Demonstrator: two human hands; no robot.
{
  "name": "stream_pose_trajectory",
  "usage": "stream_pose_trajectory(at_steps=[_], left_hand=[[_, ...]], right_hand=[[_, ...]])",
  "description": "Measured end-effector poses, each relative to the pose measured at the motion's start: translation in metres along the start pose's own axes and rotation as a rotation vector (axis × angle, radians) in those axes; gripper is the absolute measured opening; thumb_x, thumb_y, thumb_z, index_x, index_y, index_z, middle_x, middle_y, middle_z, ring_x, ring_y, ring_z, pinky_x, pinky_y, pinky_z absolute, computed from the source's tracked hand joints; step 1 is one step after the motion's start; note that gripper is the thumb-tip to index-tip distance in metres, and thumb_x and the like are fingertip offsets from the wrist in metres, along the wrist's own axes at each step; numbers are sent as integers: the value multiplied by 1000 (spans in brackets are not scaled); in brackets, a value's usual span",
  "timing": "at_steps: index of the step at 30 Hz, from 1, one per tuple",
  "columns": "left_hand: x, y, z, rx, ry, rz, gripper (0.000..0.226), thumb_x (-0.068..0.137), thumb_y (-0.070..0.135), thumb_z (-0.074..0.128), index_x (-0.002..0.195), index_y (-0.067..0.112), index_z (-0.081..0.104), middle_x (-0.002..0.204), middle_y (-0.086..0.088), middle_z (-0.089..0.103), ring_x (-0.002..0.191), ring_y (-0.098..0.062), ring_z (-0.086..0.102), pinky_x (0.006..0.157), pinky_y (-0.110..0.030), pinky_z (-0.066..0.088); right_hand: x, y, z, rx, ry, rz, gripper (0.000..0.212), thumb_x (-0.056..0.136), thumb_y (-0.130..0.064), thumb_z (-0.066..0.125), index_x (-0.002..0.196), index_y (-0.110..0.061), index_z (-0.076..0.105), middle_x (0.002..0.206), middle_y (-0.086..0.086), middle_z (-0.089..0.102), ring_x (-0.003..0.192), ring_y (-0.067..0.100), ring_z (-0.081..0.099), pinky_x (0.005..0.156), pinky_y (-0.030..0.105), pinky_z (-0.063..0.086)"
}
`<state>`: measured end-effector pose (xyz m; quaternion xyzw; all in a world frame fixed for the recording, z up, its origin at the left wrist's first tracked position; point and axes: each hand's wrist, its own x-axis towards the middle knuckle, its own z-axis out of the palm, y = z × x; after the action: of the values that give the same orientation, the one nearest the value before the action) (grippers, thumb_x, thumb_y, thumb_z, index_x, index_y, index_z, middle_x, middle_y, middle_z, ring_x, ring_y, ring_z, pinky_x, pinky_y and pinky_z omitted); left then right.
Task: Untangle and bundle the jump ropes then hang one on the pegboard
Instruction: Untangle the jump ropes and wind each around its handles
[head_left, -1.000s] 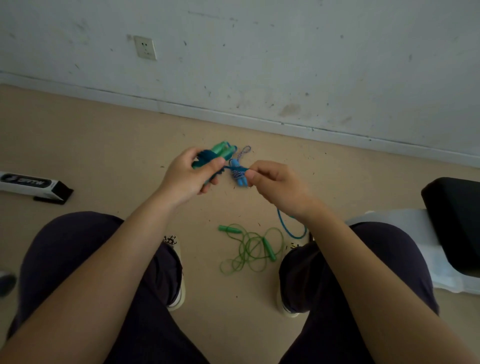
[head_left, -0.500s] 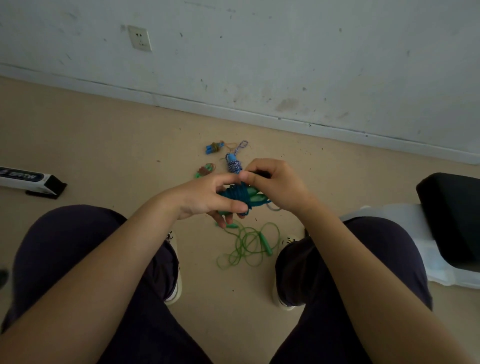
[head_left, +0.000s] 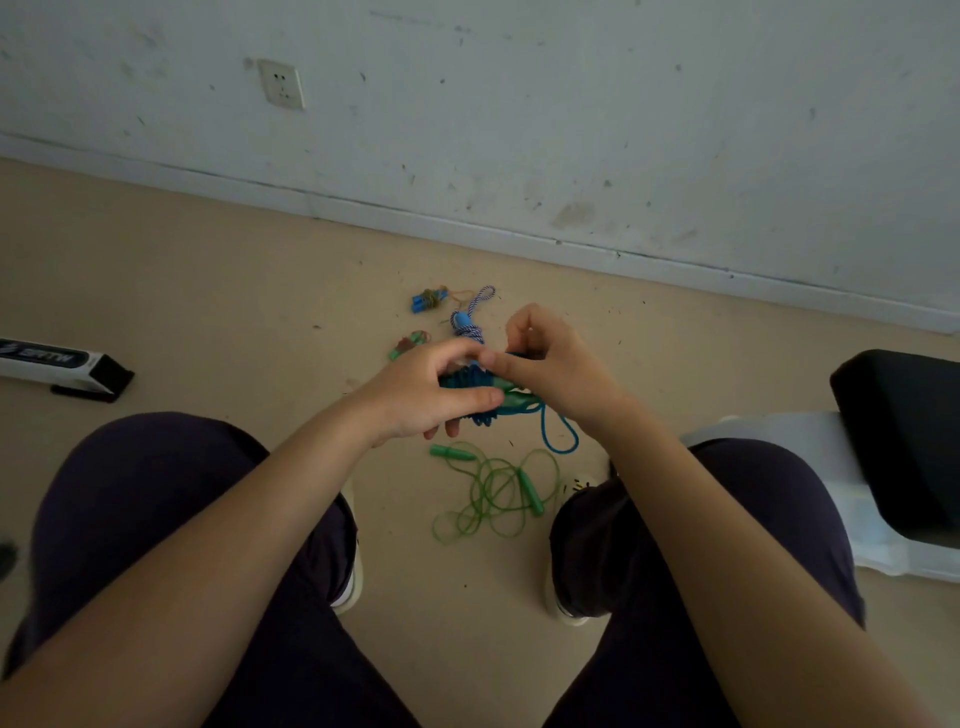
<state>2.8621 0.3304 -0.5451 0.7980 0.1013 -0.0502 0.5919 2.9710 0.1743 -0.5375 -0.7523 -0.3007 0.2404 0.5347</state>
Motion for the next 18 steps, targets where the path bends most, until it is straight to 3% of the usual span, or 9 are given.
stream_pose_trajectory(at_steps=[4,9,12,15,18], left_hand=[[-1,2,-1,-85,28,106,52,84,36,73,132,49,56,99,3,71,59,-20,65,45,-30,48],[3,7,-7,-359,229,96,22,92,26,69,110,39,72,86,-3,75,55,-21,63,42,-26,43],[5,11,-12,-517,278,1,20,95,26,66,114,20,68,91,-14,73,52,-20,60,41,-23,41],[4,12,-13,-570,199,-41,40,84,39,70,116,15,64,94,-13,72,56,-18,62,43,-23,43],[3,12,-15,-579,156,-49,52,74,38,74,118,14,61,91,-7,72,59,-16,64,45,-22,45]], right_hand=[[-2,-1,-2,80,-92,68,34,95,-35,63,91,-1,60,65,-4,50,54,8,44,53,26,34],[-2,-4,-4,281,-206,136,43,90,-48,59,109,-10,54,72,3,55,45,11,36,40,23,23],[-3,-1,-3,278,-215,178,29,92,-38,62,104,-14,50,60,-4,48,45,9,29,40,21,22],[-2,-1,-2,174,-160,182,11,100,-24,55,100,-14,57,55,-10,45,44,6,30,40,18,25],[-2,-2,-2,67,-139,185,18,102,-24,52,94,-13,64,52,-12,41,44,6,30,40,19,26]])
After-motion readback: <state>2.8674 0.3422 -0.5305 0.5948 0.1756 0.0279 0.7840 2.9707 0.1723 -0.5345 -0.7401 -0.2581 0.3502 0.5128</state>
